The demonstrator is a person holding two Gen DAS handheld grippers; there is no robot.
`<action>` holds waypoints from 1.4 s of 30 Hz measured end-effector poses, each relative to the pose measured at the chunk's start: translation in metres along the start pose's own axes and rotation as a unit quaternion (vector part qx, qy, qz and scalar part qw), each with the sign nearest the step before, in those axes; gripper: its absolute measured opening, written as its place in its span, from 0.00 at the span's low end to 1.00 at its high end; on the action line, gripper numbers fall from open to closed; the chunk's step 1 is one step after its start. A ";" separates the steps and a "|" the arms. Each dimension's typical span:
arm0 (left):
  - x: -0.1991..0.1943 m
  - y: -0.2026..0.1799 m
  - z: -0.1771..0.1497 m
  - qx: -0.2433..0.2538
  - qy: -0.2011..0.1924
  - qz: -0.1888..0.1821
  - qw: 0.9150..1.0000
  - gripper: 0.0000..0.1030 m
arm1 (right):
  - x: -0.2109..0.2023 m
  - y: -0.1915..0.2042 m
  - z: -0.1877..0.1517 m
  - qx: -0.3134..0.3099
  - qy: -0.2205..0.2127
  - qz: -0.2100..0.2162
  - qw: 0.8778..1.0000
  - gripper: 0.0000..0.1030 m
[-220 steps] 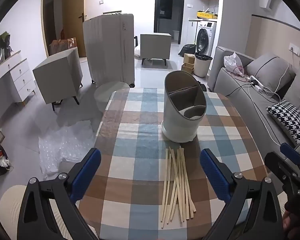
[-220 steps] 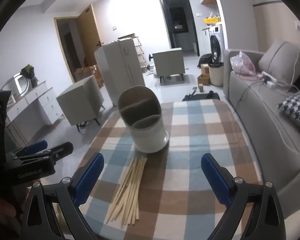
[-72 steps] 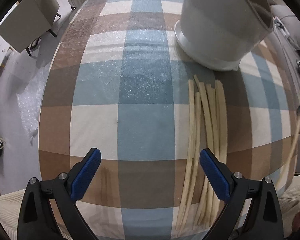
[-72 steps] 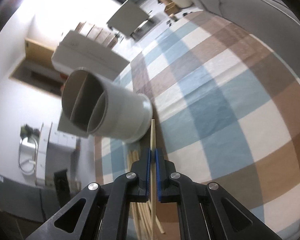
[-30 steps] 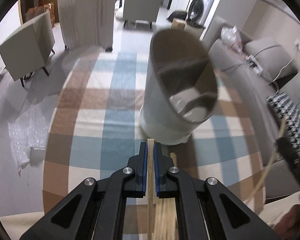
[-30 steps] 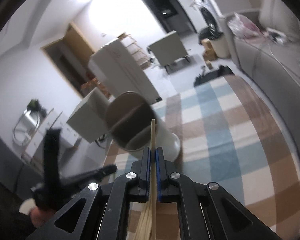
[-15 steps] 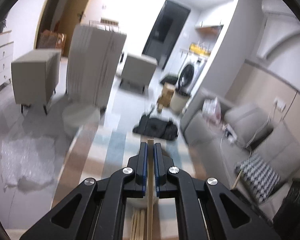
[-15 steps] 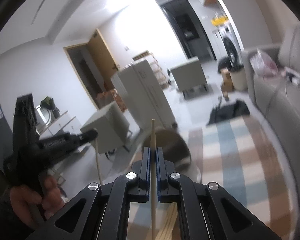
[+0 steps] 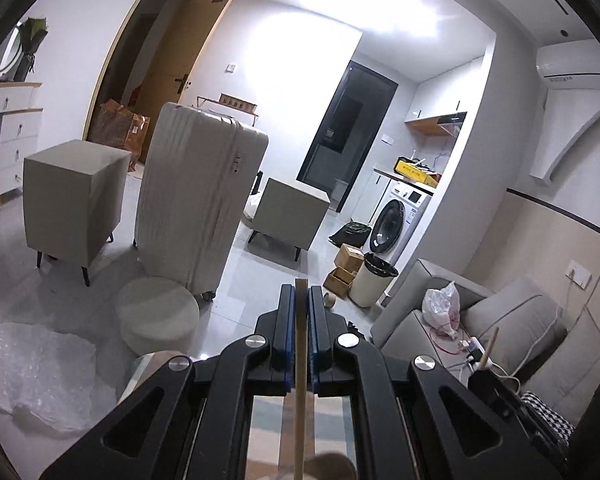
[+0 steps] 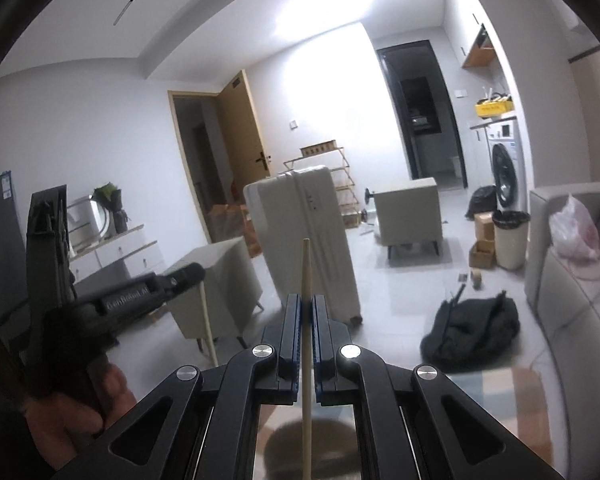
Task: Organize utensils
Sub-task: 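Raise both held chopsticks and carry them above the white holder, then open both grippers to drop the chopsticks into the holder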
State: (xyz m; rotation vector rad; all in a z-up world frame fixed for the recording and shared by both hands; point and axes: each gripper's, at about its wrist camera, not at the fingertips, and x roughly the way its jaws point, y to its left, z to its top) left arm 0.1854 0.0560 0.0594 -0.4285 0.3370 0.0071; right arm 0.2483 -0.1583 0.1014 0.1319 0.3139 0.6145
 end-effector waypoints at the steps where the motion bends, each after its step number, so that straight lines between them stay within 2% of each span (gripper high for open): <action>1: 0.008 0.002 -0.001 -0.004 0.004 -0.004 1.000 0.02 | 0.006 0.000 0.000 0.000 -0.001 0.000 1.000 0.04; 5: 0.029 0.004 -0.005 -0.012 0.020 -0.019 1.000 0.02 | 0.038 -0.013 -0.003 0.014 -0.001 -0.001 1.000 0.04; 9: 0.031 0.000 -0.012 -0.001 0.016 -0.021 1.000 0.02 | 0.052 -0.024 -0.015 0.025 0.003 0.001 1.000 0.04; 12: 0.026 -0.004 -0.016 0.009 0.004 -0.032 0.999 0.02 | 0.052 -0.029 -0.023 0.032 0.000 0.004 0.999 0.04; 18: 0.019 -0.015 -0.019 0.047 -0.014 -0.020 0.999 0.02 | 0.047 -0.026 -0.039 0.036 0.003 -0.009 0.999 0.04; 30: 0.006 -0.023 -0.015 0.092 -0.007 -0.030 0.995 0.02 | 0.032 -0.018 -0.053 0.021 0.043 -0.006 0.999 0.04; 37: -0.010 -0.027 -0.020 0.114 0.036 -0.045 0.992 0.02 | 0.021 -0.007 -0.055 -0.001 0.069 0.017 0.997 0.04; 40: -0.012 -0.022 -0.022 0.102 0.095 -0.067 0.988 0.02 | 0.018 -0.004 -0.053 0.002 0.088 0.026 0.996 0.09; 42: -0.016 -0.020 -0.022 0.099 0.114 -0.060 0.987 0.02 | 0.012 -0.005 -0.052 0.008 0.091 0.022 0.996 0.27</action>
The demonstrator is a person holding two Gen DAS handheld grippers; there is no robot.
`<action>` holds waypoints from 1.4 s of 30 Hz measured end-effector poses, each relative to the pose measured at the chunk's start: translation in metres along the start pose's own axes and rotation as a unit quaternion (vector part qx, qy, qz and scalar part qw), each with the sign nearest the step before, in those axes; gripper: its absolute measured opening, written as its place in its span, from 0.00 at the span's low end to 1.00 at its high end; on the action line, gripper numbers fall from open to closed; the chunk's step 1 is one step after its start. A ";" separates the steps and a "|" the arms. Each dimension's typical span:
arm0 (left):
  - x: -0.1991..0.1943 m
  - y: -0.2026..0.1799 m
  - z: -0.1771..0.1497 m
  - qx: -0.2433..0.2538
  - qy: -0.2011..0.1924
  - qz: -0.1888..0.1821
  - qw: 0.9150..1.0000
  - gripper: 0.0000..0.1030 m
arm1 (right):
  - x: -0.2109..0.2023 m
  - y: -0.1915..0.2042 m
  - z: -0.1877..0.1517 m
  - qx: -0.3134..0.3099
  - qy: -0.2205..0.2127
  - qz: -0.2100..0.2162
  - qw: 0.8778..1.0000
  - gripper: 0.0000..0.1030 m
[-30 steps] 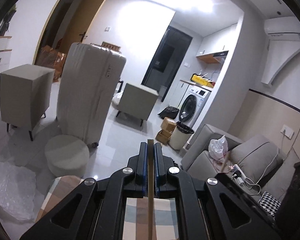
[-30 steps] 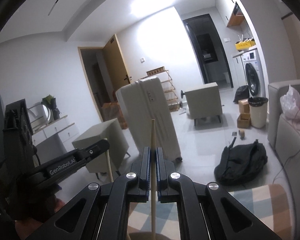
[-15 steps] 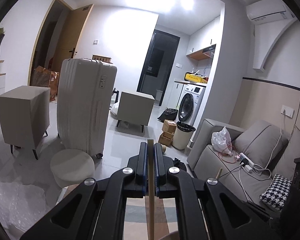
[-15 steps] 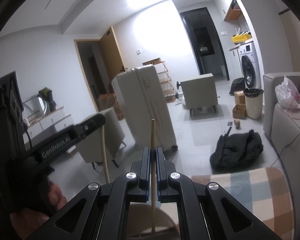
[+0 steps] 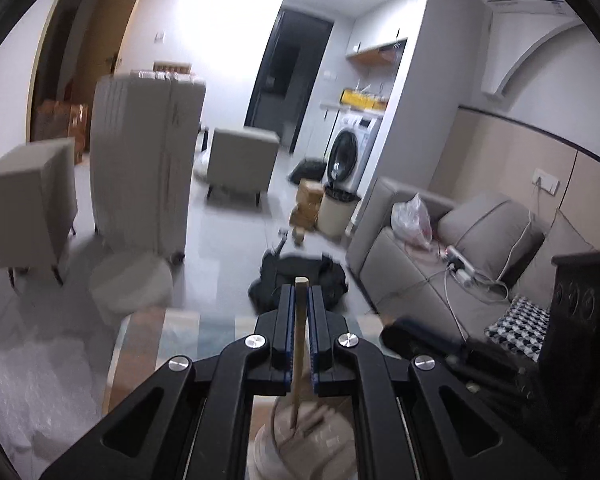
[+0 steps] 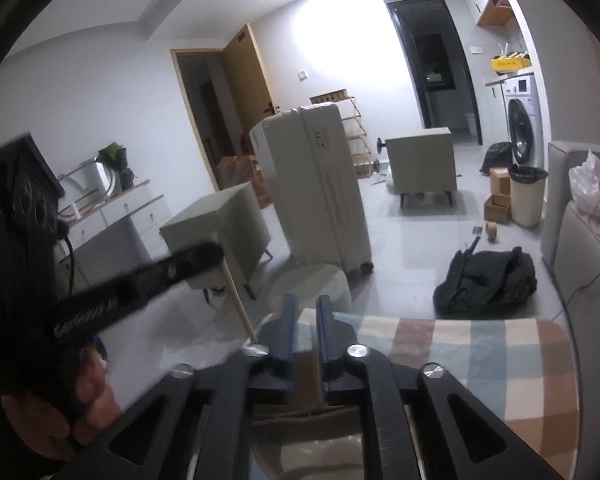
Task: Organize utensils
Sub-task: 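Open both grippers to drop the chopsticks into the holder, then withdraw both grippers from the holder back toward the chopstick pile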
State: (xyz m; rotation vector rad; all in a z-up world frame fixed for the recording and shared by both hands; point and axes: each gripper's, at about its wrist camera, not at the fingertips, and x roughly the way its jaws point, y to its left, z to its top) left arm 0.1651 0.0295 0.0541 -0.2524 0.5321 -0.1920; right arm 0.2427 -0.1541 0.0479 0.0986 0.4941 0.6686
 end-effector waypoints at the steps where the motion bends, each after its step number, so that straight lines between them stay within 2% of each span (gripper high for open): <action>1: -0.004 0.001 0.000 -0.002 0.003 0.009 1.000 0.02 | -0.004 -0.001 0.000 0.007 0.000 -0.005 1.000 0.45; 2: -0.008 0.002 0.001 -0.007 0.010 0.011 1.000 0.07 | -0.010 -0.004 0.000 0.017 -0.002 -0.010 1.000 0.50; 3: -0.011 0.002 0.001 -0.011 0.017 0.013 1.000 0.12 | -0.020 -0.006 -0.001 0.028 -0.008 -0.015 0.999 0.50; 5: -0.021 0.002 0.000 -0.022 0.024 0.016 0.999 0.37 | -0.034 -0.010 -0.004 0.046 -0.015 -0.026 0.999 0.50; 7: -0.035 0.000 -0.003 -0.023 0.016 0.033 0.999 0.50 | -0.048 -0.011 -0.008 0.061 -0.013 -0.034 0.997 0.50; 13: -0.064 -0.010 -0.012 -0.025 0.016 0.057 0.998 0.65 | -0.092 -0.005 -0.029 0.073 -0.015 -0.057 0.996 0.56; 16: -0.076 -0.016 -0.020 -0.024 0.018 0.060 0.998 0.66 | -0.110 0.001 -0.038 0.083 -0.017 -0.063 0.994 0.59; 22: -0.089 -0.026 -0.037 -0.009 0.026 0.078 0.997 0.77 | -0.136 0.015 -0.048 0.088 -0.027 -0.066 0.994 0.67; 28: -0.090 -0.028 -0.055 -0.005 0.041 0.090 0.995 0.78 | -0.147 0.025 -0.064 0.085 -0.020 -0.071 0.994 0.78; 30: -0.088 -0.029 -0.060 -0.003 0.042 0.097 0.994 0.79 | -0.147 0.026 -0.072 0.085 -0.010 -0.071 0.994 0.80; 32: -0.086 -0.030 -0.067 0.001 0.046 0.101 0.994 0.85 | -0.146 0.028 -0.080 0.082 0.002 -0.072 0.994 0.82; 42: -0.070 -0.022 -0.100 0.020 0.074 0.116 0.990 0.85 | -0.126 0.028 -0.112 0.079 0.075 -0.078 0.991 0.85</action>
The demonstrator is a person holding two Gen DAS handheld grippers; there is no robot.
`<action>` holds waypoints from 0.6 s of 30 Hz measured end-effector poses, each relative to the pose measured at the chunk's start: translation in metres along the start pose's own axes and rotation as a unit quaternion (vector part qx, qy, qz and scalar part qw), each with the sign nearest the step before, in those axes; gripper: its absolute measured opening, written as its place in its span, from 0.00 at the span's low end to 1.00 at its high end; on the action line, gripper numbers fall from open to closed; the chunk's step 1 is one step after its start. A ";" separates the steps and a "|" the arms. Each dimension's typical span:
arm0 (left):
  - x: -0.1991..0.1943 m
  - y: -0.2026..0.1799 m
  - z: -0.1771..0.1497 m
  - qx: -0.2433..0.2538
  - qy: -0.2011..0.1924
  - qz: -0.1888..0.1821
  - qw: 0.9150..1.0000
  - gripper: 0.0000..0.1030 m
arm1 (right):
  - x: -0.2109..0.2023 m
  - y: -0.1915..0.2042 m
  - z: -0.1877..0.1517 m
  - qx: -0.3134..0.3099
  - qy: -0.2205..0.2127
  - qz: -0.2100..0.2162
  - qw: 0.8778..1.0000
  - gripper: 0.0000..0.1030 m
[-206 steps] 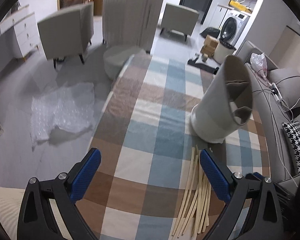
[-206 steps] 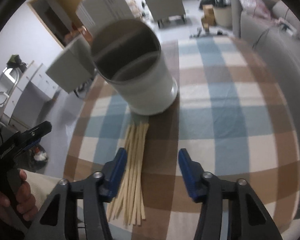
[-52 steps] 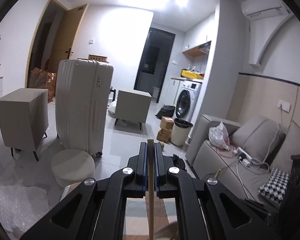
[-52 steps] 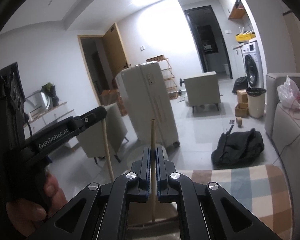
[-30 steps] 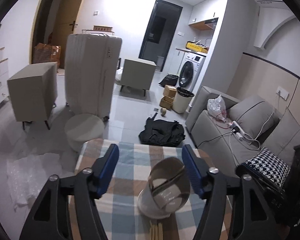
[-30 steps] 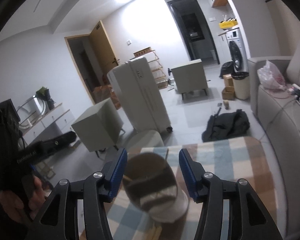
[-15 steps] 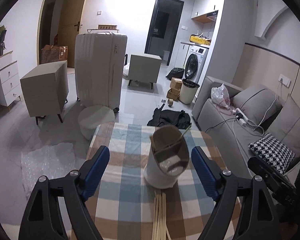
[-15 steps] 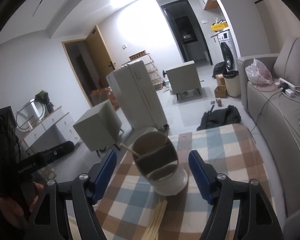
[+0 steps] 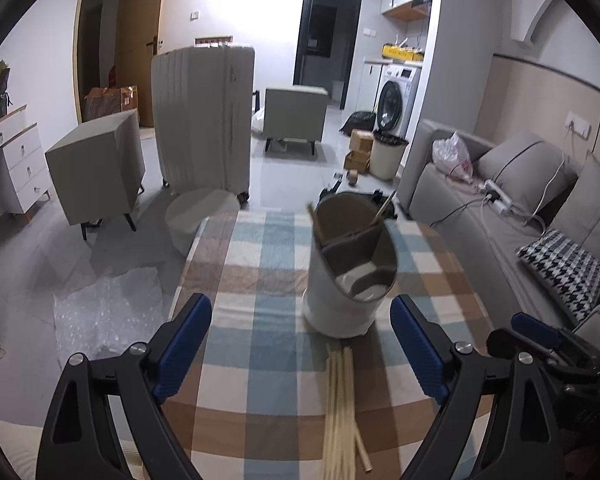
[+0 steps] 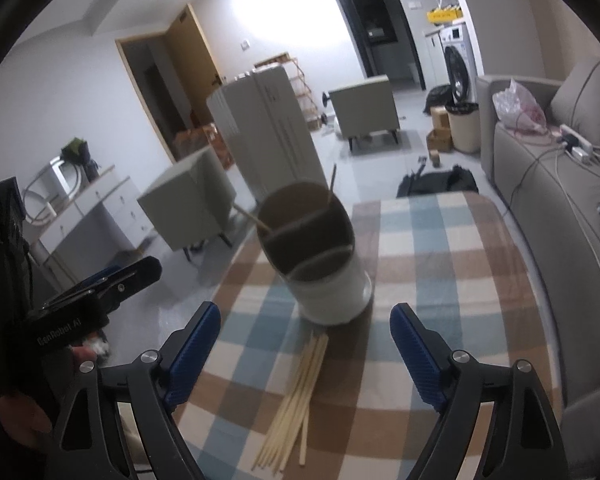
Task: Organize utensils
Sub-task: 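Withdraw both grippers from the holder back toward the chopstick pile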
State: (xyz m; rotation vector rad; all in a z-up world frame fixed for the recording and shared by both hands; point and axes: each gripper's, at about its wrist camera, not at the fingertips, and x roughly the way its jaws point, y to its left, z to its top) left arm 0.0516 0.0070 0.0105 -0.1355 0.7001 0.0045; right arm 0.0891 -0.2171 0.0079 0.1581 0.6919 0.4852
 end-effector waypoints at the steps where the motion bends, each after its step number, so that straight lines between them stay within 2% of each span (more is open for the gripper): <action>1: 0.005 0.003 -0.002 -0.004 0.012 -0.001 1.000 0.85 | 0.005 -0.001 -0.002 0.002 0.009 -0.002 1.000 0.85; 3: 0.012 0.007 -0.003 -0.015 0.029 -0.011 0.999 0.85 | 0.015 -0.002 -0.007 0.004 0.031 -0.010 0.999 0.85; 9: 0.030 0.018 -0.010 -0.024 0.076 0.002 0.997 0.85 | 0.052 -0.005 -0.022 0.012 0.100 -0.035 0.994 0.84; 12: 0.041 0.026 -0.016 -0.034 0.103 0.014 0.994 0.85 | 0.072 -0.006 -0.030 0.013 0.135 -0.040 0.990 0.78; 14: 0.053 0.037 -0.017 -0.057 0.133 0.029 0.989 0.85 | 0.088 -0.007 -0.037 0.006 0.164 -0.046 0.985 0.68; 18: 0.063 0.050 -0.015 -0.097 0.153 0.030 0.983 0.85 | 0.114 -0.009 -0.046 0.000 0.203 -0.054 0.978 0.52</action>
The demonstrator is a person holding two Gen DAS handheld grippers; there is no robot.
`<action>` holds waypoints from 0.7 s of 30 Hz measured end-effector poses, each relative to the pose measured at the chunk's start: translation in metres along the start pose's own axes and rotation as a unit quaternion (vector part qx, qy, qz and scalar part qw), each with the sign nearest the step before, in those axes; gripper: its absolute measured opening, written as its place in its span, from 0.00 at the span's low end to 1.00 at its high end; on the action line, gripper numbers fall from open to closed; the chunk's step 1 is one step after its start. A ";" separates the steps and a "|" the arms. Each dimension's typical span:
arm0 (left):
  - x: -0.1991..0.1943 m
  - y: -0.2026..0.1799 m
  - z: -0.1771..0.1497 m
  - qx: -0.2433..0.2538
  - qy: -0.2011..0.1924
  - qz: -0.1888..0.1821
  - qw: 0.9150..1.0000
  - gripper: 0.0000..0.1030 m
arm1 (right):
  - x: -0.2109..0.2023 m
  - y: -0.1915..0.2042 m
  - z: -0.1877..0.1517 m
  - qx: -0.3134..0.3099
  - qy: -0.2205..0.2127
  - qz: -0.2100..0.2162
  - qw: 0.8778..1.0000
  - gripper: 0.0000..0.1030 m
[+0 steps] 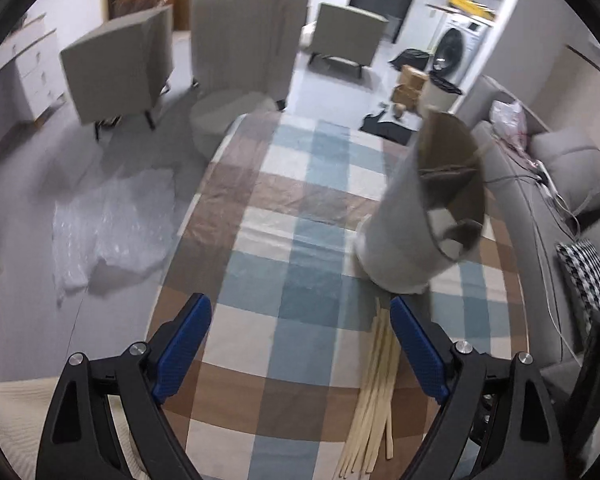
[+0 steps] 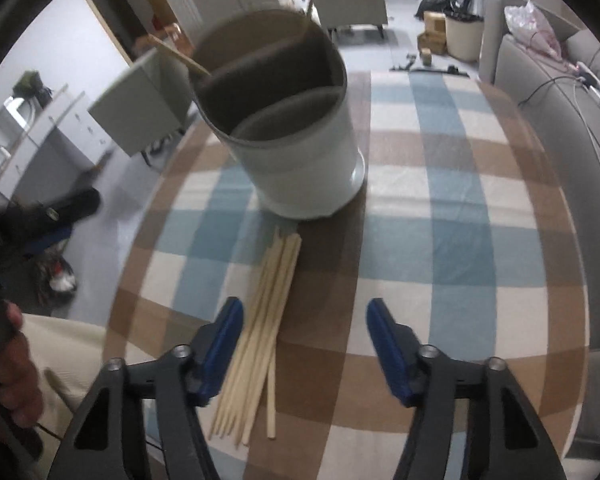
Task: Organize utensils
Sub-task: 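Withdraw both grippers from the holder back toward the chopstick pile, then close the right gripper on another chopstick from the pile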
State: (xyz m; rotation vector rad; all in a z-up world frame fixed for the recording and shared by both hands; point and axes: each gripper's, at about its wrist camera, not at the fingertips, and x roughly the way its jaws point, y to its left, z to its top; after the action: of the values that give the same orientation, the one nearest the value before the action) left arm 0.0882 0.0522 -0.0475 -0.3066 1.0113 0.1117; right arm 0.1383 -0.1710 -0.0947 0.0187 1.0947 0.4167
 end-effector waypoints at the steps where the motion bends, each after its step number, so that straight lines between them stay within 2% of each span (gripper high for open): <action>1: 0.002 0.001 0.001 -0.003 0.004 0.000 1.000 0.85 | 0.006 0.000 0.002 0.000 0.007 0.002 1.000 0.47; 5: 0.008 0.000 0.005 -0.010 0.019 -0.010 1.000 0.85 | 0.034 0.003 0.010 -0.009 0.043 -0.016 0.999 0.32; 9: 0.015 0.000 0.009 -0.014 0.033 -0.011 0.999 0.85 | 0.060 0.004 0.015 -0.018 0.081 -0.026 0.996 0.24; 15: 0.022 0.009 0.015 -0.035 0.050 -0.020 0.998 0.85 | 0.073 0.007 0.019 -0.020 0.093 -0.029 0.995 0.24; 21: 0.029 0.018 0.013 -0.051 0.066 -0.014 0.996 0.85 | 0.078 0.011 0.023 -0.028 0.091 -0.034 0.995 0.23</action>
State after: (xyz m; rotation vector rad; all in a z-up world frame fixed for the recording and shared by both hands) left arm 0.1097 0.0718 -0.0688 -0.4265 1.1337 0.1192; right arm 0.1849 -0.1303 -0.1480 -0.1084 1.2597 0.3937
